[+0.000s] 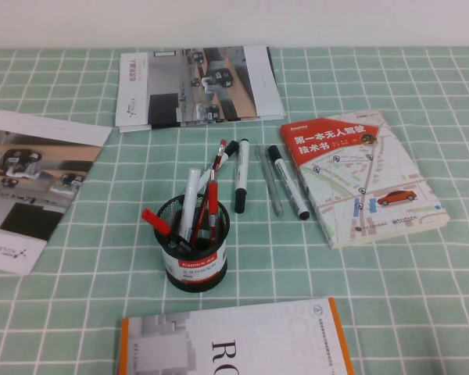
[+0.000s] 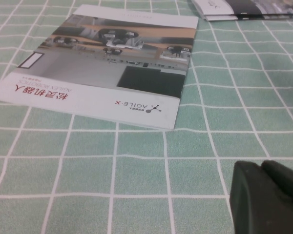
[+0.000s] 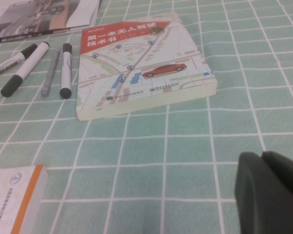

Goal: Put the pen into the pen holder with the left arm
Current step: Pick up the pen on the table

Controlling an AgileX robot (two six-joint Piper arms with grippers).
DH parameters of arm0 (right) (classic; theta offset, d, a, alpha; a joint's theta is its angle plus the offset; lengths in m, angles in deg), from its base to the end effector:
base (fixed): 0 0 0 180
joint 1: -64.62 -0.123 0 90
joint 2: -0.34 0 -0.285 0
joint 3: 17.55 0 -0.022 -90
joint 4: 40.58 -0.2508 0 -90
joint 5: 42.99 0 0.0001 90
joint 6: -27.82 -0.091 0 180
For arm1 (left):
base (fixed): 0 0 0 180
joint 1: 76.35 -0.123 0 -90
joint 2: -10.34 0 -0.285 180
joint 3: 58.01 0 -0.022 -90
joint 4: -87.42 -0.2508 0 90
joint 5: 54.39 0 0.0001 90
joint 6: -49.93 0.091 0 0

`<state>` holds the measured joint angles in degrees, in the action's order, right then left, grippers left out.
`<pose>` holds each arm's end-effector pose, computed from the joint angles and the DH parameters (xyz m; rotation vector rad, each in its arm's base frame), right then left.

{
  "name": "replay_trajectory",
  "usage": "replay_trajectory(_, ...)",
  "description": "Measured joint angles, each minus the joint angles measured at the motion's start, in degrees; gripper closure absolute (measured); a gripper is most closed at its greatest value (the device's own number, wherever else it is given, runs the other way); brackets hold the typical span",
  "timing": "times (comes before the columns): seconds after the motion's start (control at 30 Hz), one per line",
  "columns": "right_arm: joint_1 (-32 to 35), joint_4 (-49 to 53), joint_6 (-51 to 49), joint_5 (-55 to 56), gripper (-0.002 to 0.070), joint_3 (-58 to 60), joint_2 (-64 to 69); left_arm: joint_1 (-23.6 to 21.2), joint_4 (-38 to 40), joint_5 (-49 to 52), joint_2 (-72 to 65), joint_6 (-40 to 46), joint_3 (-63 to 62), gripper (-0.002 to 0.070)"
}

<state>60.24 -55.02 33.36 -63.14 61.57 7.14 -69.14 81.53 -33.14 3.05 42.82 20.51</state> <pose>0.0522 0.0119 0.1722 -0.0013 1.8462 0.2309 0.0528 -0.0033 0.1728 0.0654 1.8660 -0.0718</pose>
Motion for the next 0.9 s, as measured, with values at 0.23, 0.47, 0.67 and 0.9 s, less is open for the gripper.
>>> replay_trajectory(0.23,0.00,0.00,0.00,0.00,0.0696,0.00,0.00,0.00,0.48,-0.94,0.00,0.00,0.00,0.0679)
replay_trajectory(0.47,0.00,0.00,0.00,0.00,0.0696,0.00,0.00,0.00,0.57,-2.58,0.00,0.00,0.20,0.0679)
replay_trajectory(0.67,0.00,0.00,0.00,0.00,0.0696,0.00,0.00,0.00,0.57,-2.70,0.00,0.00,0.20,0.0679)
replay_trajectory(0.9,0.00,0.00,0.00,0.00,0.0696,0.00,0.00,0.00,6.90,-9.66,0.00,-9.86,0.20,0.0679)
